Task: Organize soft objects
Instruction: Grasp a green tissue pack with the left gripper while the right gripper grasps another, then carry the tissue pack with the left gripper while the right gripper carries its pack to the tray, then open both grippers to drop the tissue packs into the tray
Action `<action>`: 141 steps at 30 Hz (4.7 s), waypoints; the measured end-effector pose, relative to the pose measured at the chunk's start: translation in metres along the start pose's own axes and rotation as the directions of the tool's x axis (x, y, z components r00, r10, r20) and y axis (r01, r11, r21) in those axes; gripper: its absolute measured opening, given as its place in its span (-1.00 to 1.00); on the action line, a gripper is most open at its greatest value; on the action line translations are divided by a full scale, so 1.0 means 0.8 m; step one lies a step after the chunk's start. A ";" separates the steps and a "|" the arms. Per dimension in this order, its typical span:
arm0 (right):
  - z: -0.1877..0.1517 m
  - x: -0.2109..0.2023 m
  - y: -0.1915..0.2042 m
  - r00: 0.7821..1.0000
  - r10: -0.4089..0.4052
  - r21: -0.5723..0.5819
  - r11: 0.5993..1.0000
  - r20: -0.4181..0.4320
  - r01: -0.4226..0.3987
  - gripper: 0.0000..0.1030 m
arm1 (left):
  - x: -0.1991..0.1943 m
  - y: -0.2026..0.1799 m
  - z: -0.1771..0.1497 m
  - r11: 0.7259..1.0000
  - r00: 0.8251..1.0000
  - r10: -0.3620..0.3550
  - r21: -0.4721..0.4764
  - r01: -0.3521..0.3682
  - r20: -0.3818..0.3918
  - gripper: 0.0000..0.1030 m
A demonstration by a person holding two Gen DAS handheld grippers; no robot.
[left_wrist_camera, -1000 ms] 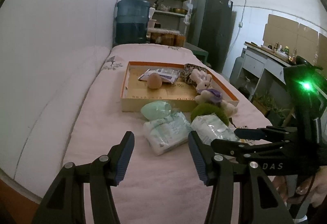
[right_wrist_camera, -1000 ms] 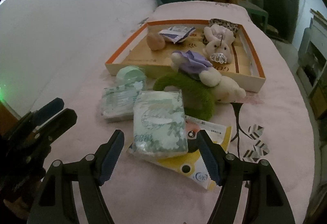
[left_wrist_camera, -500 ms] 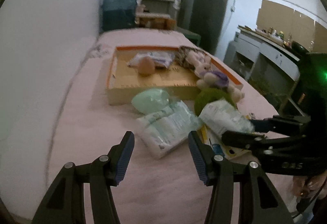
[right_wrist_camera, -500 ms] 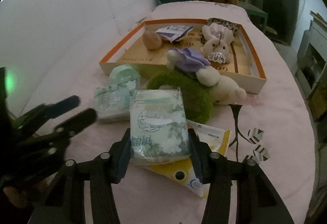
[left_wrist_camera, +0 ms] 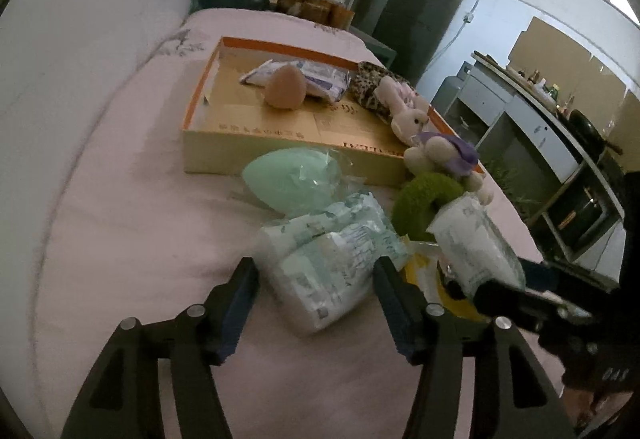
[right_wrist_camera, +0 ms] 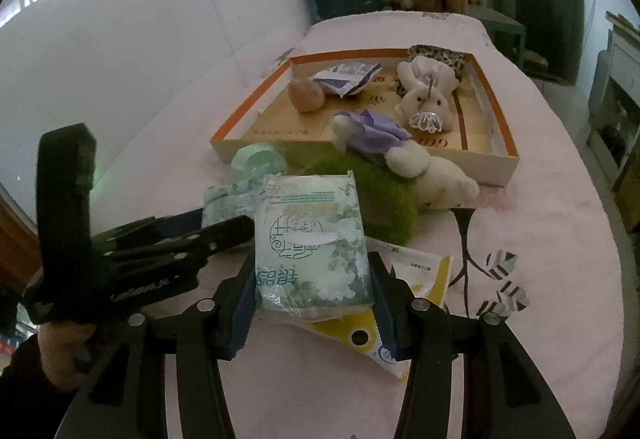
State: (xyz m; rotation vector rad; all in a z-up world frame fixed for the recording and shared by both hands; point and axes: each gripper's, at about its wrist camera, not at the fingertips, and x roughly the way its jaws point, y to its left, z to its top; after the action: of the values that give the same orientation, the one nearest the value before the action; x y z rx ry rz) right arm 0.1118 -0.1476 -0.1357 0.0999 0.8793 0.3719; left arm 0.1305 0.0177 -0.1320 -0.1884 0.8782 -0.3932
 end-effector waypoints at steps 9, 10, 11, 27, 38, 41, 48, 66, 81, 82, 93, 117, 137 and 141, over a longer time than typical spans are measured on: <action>-0.005 -0.002 -0.003 1.000 0.002 0.010 1.000 0.000 -0.002 0.02 | -0.005 -0.005 -0.001 1.000 0.999 -0.007 -0.020 0.008 0.035 -0.31; -0.005 -0.004 -0.004 1.000 0.002 0.011 1.000 0.000 -0.002 0.02 | -0.008 -0.007 -0.003 1.000 0.999 -0.003 -0.015 0.004 0.041 -0.33; -0.006 -0.005 -0.005 1.000 0.001 0.011 1.000 0.002 -0.001 0.02 | -0.011 -0.009 -0.005 1.000 0.999 0.002 -0.010 -0.002 0.048 -0.35; 0.015 -0.048 -0.003 0.997 -0.006 -0.006 1.000 0.081 0.007 0.02 | -0.101 -0.041 0.006 0.999 0.972 0.040 0.003 -0.042 0.231 -0.37; 0.074 -0.081 -0.023 0.985 -0.028 -0.026 0.999 0.169 0.033 0.02 | -0.127 -0.062 0.053 0.994 0.944 0.111 -0.025 -0.108 0.312 -0.36; 0.092 -0.081 -0.028 0.983 -0.023 -0.026 0.999 0.184 0.028 0.02 | -0.127 -0.066 0.066 0.992 0.936 0.122 -0.037 -0.117 0.329 -0.36; 0.130 -0.067 -0.036 0.979 -0.010 -0.015 1.000 0.204 0.013 0.02 | -0.117 -0.061 0.098 0.986 0.919 0.166 -0.083 -0.146 0.358 -0.36; 0.193 0.037 -0.056 0.991 -0.003 -0.017 1.000 0.136 0.005 0.02 | -0.029 -0.023 0.148 0.950 0.905 0.305 -0.161 -0.268 0.297 -0.36; 0.190 0.103 -0.064 0.999 -0.006 -0.025 1.000 0.043 0.007 0.02 | 0.021 0.008 0.145 0.933 0.914 0.344 -0.187 -0.307 0.217 -0.36; 0.190 0.106 -0.064 0.999 -0.007 -0.025 1.000 0.040 0.008 0.02 | 0.022 0.008 0.145 0.933 0.913 0.344 -0.186 -0.307 0.217 -0.36; 0.184 0.123 -0.066 1.000 -0.015 -0.023 1.000 0.015 0.015 0.02 | 0.029 0.012 0.142 0.937 0.917 0.332 -0.185 -0.295 0.220 -0.36; 0.176 0.135 -0.068 0.999 -0.032 -0.047 0.998 -0.010 0.031 0.02 | 0.062 0.003 0.112 0.975 0.980 0.178 -0.153 -0.163 0.088 -0.36; 0.177 0.125 -0.069 0.999 -0.035 -0.038 0.999 0.015 0.036 0.17 | 0.057 0.003 0.114 0.971 0.971 0.210 -0.137 -0.195 0.112 0.04; 0.176 0.120 -0.069 0.999 -0.031 -0.033 0.999 0.018 0.032 0.17 | 0.053 0.002 0.115 0.970 0.967 0.223 -0.130 -0.208 0.121 0.06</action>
State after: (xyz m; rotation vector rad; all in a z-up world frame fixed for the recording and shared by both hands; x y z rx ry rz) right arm 0.2910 -0.1549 -0.1294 0.0589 0.8560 0.3552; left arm 0.2269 0.0019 -0.1048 -0.2220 0.7797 -0.1240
